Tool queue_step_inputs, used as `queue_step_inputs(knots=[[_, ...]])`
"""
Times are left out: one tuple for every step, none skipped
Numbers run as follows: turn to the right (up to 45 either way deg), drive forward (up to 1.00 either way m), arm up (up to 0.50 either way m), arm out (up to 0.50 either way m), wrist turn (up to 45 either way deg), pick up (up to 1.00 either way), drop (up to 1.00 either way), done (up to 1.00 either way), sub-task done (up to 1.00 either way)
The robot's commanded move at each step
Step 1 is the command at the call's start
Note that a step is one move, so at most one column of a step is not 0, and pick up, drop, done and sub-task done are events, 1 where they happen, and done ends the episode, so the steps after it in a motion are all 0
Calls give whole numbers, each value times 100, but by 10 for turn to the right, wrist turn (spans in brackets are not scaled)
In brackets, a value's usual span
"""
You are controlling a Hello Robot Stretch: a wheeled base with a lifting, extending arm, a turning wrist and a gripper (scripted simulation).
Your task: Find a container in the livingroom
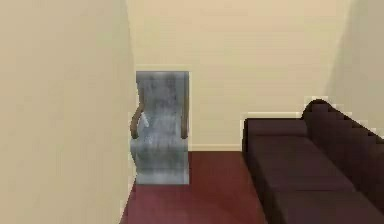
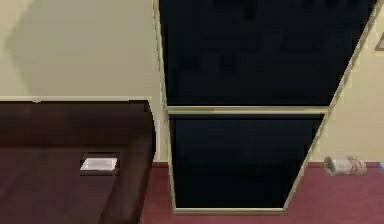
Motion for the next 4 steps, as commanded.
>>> queue_step_inputs(knots=[[450,0,0,0,0,0,0,0,0],[420,0,0,0,0,0,0,0,0],[0,10,0,0,0,0,0,0,0],[450,0,0,0,0,0,0,0,0]])
